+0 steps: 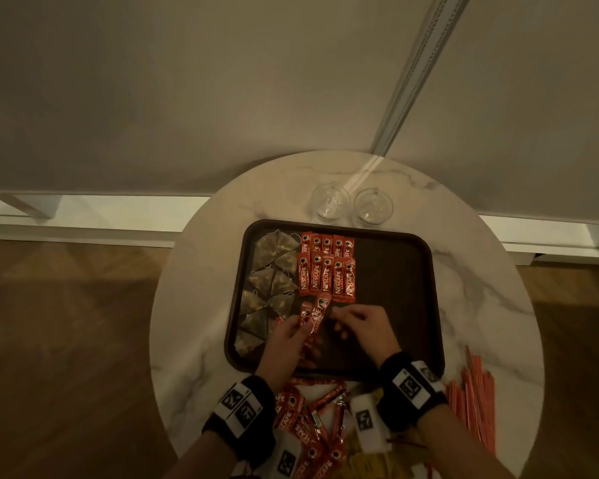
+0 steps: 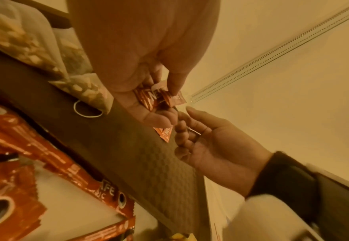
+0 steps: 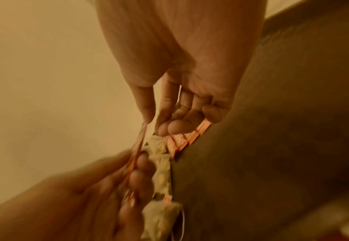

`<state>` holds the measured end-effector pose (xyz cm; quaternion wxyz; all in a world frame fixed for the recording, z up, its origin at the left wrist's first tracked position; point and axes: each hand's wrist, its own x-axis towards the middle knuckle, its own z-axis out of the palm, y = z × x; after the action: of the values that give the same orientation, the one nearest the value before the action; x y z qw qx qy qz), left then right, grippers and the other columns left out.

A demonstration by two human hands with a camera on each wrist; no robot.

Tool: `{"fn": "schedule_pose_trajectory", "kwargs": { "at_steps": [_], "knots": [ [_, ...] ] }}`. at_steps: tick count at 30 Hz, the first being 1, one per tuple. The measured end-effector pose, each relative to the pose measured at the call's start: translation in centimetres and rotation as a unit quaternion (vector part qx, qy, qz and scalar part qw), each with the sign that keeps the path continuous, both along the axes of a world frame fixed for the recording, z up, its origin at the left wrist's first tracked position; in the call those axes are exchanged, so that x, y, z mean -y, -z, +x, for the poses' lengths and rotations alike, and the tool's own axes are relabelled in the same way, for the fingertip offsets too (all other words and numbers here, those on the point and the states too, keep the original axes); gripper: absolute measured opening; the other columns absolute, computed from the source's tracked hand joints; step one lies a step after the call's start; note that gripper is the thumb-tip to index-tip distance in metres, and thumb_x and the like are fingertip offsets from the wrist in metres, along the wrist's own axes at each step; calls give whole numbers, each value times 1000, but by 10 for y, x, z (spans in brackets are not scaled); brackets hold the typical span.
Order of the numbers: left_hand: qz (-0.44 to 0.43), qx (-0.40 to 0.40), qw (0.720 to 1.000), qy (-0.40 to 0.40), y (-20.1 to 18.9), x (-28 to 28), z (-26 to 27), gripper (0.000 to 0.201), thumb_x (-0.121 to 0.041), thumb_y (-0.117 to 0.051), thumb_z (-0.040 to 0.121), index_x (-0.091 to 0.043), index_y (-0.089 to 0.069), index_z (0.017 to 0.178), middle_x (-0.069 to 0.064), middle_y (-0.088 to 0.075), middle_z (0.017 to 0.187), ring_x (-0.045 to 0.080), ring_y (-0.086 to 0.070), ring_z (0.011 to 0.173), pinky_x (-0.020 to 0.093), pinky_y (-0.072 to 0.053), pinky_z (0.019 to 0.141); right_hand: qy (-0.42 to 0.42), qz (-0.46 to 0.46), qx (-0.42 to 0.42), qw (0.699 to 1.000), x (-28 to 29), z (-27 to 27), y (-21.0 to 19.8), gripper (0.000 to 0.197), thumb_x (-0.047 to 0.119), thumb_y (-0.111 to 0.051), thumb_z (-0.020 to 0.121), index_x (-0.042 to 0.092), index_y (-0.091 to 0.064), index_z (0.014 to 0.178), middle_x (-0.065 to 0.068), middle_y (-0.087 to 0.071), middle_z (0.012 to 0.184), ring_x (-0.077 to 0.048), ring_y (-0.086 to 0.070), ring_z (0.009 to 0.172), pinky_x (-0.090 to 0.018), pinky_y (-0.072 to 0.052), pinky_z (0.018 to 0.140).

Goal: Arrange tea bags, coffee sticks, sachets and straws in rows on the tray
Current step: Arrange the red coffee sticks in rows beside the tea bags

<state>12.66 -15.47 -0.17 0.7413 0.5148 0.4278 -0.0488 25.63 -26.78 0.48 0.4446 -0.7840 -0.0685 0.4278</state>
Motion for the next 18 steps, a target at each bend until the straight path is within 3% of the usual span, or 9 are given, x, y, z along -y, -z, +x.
{"fn": "schedule_pose_trajectory", "kwargs": {
  "at_steps": [2, 6, 10, 13, 15, 18],
  "knots": [
    [17, 8, 1000, 0, 2, -2, 3, 17, -27, -51, 99, -15, -61, 107, 9, -71, 92, 16, -68, 71, 32, -58, 62, -18, 23, -23, 999, -2, -19, 0, 15, 21, -64, 92, 11, -75, 90, -3, -73, 80, -9, -62, 65, -17, -50, 65],
    [46, -4, 999, -1, 4, -8, 6, 18, -27, -54, 97, -14, -61, 108, 8, -70, 91, 15, -67, 69, 30, -57, 58, 31, 46, -51, 997, -13, -29, 6, 9, 15, -67, 89, 11, -75, 89, 2, -73, 76, -6, -63, 64, -18, -51, 65],
    [88, -40, 995, -21, 0, -16, 0, 17, -27, -51, 99, -17, -59, 110, 7, -67, 96, 17, -66, 71, 29, -56, 53, 30, 18, -25, 999, -26, -13, 11, 10, 15, -69, 88, 7, -74, 88, 0, -68, 72, -6, -56, 56, -17, -49, 60],
    [115, -46, 992, -30, -9, -25, -8, 16, -25, -48, 100, -17, -58, 110, 9, -66, 97, 18, -65, 71, 26, -51, 46, -17, -39, 8, 999, -40, 11, 17, 13, 16, -68, 89, 4, -72, 91, -1, -65, 73, -5, -52, 53, -13, -45, 51],
    [105, -39, 993, -43, -17, -28, -13, 18, -24, -48, 101, -14, -59, 110, 10, -67, 98, 17, -66, 68, 26, -50, 44, -82, -84, 31, 993, -52, 21, 22, 11, 17, -67, 90, 8, -71, 85, 0, -65, 74, -5, -56, 59, -16, -47, 55],
    [80, -21, 996, -46, -24, -29, -18, 17, -22, -47, 101, -13, -59, 107, 12, -68, 98, 17, -65, 65, 26, -49, 43, -150, -125, 47, 980, -70, 25, 31, 14, 18, -66, 90, 16, -67, 76, 1, -65, 79, -9, -60, 73, -29, -54, 77]
  ]
}}
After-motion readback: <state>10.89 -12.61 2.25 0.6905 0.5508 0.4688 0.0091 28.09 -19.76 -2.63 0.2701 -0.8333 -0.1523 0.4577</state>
